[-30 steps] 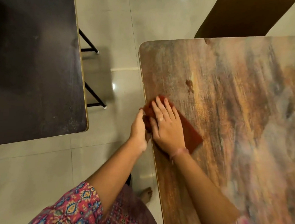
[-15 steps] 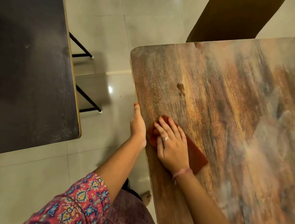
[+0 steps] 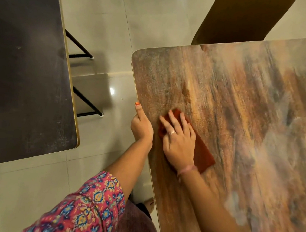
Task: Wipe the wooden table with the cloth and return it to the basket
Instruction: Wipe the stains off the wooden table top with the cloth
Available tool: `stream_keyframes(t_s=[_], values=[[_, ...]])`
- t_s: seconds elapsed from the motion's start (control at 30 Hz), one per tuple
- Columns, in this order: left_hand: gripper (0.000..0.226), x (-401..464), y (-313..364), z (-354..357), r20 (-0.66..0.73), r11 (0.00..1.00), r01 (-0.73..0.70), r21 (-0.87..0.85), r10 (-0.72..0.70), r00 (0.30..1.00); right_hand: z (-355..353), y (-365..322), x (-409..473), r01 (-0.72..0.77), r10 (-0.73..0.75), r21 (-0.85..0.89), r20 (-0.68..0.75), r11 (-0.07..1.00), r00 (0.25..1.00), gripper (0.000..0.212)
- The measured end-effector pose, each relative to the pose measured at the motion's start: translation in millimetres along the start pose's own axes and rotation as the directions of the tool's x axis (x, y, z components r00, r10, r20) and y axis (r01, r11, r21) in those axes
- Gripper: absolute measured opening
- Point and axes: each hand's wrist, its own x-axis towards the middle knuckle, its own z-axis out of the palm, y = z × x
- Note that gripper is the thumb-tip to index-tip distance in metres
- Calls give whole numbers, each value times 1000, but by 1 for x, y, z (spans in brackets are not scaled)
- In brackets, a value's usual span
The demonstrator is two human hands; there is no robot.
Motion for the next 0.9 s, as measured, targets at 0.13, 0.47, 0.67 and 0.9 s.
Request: stream_keyframes(t_s=[0.13,0.47,0.67,0.9], values=[[76,0,-2,2,-44,998,-32,48,34,998,6,3,-97,0,-2,43,30,999,1000,54],[78,3,-4,5,-97,988,-60,145,74,993,-9,10,68,-28,69,228,-173,973,983,32],[80,3,-5,3,-60,992,-32,119,39,997,-21,6,122,-73,124,375,-114,924,986,28],[77,2,-3,5,-85,993,-43,108,52,995,-9,10,-46,-26,42,383,-32,923,999,31]])
